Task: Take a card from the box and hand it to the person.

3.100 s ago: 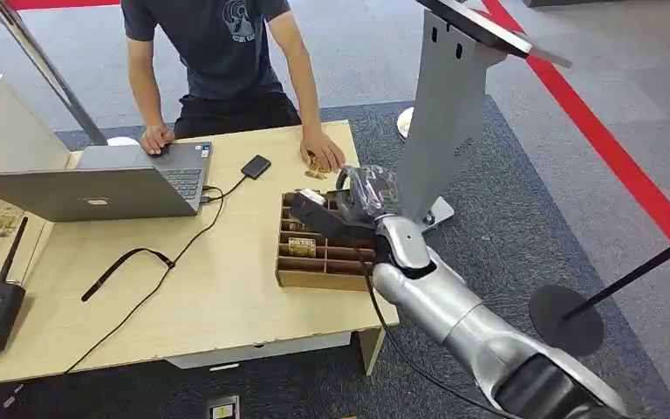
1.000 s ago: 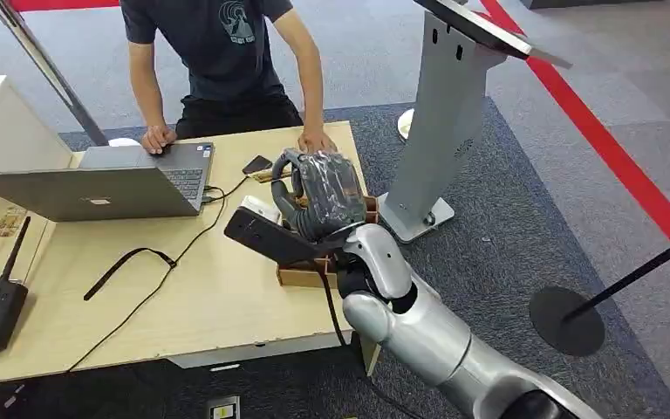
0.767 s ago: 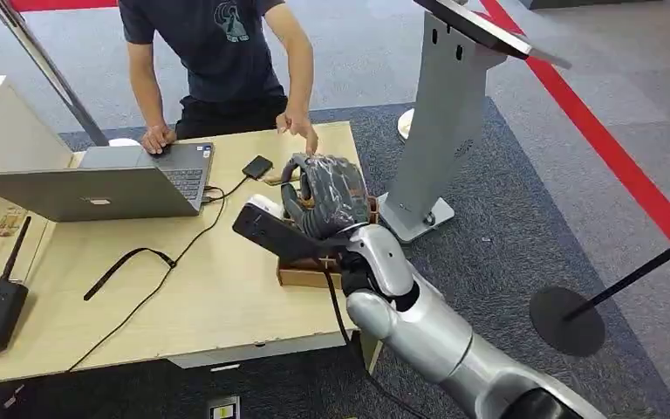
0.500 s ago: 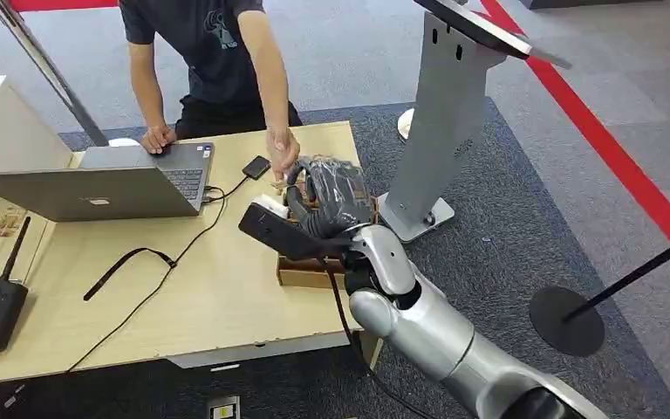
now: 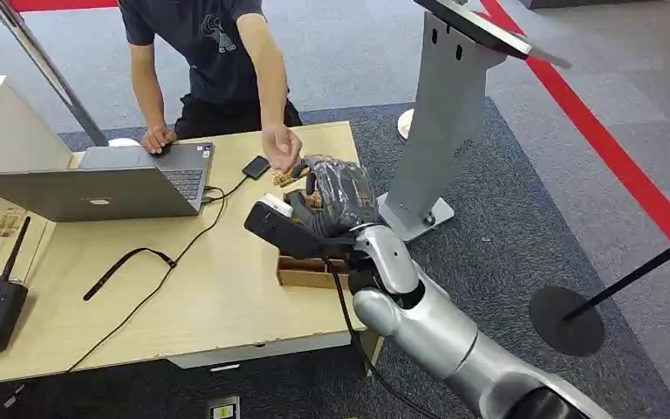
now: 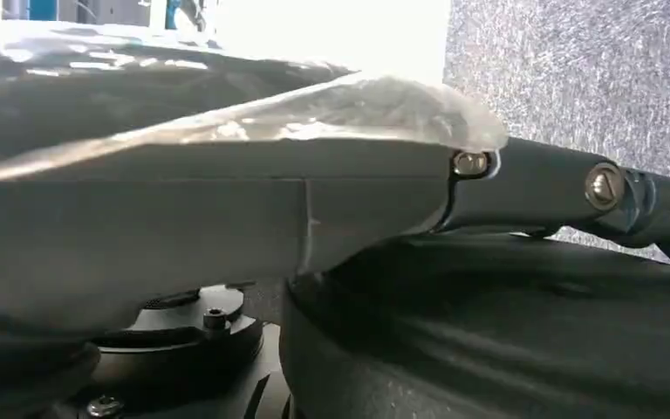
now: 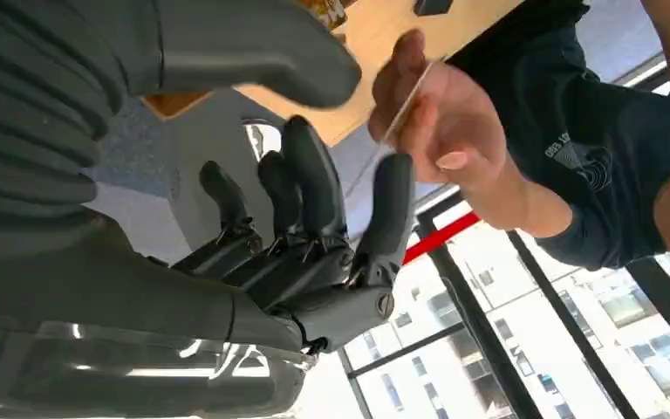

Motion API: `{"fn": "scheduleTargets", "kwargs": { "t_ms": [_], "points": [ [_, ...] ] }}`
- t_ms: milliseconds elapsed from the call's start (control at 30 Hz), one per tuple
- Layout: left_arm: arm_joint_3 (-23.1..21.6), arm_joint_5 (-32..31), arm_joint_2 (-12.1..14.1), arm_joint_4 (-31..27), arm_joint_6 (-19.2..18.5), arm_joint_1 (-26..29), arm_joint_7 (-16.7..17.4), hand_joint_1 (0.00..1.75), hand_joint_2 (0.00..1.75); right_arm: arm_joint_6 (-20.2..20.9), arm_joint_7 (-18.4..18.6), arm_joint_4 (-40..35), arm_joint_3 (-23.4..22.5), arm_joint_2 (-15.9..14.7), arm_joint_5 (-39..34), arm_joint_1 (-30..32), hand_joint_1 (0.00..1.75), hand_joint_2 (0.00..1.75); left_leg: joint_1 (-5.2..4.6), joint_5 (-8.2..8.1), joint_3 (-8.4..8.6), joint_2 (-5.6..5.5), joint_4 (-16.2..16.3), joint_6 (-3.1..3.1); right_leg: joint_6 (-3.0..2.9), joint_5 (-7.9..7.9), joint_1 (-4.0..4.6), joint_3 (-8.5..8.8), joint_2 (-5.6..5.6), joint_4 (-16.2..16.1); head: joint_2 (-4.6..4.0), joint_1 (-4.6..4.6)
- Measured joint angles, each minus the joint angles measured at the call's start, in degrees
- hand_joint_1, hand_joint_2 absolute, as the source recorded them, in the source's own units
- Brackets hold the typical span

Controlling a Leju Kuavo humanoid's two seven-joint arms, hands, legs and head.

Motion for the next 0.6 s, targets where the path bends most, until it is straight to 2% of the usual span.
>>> {"fn": "scheduleTargets", "kwargs": {
  "t_ms": [133, 400, 600],
  "points": [
    [0.0, 0.4, 0.0, 0.0, 0.4, 0.0, 0.0, 0.0, 1.75, 1.1, -0.8, 0.0, -0.1, 0.0, -3.5, 0.2, 0.0, 1.75, 0.0, 0.0, 0.01, 0.0, 0.0, 0.0, 0.0, 0.0, 0.0, 0.0, 0.0, 0.0, 0.0, 0.0],
    [0.0, 1.1, -0.3, 0.0, 1.7, 0.0, 0.2, 0.0, 1.75, 3.5, -5.9, -1.4, -1.6, 0.2, -22.1, 2.8, 0.0, 1.75, 0.01, 0.0, 0.04, 0.0, 0.0, 0.0, 0.0, 0.0, 0.0, 0.03, 0.0, 0.0, 0.0, 0.0],
    [0.0, 1.5, -0.4, 0.0, 2.4, 0.0, 0.3, 0.0, 1.75, 3.0, -6.5, -5.5, -2.3, -0.4, -31.7, 5.9, 0.0, 1.75, 0.01, 0.0, 0.06, 0.0, 0.0, 0.0, 0.0, 0.0, 0.0, 0.03, 0.0, 0.0, 0.0, 0.0]
  ]
}}
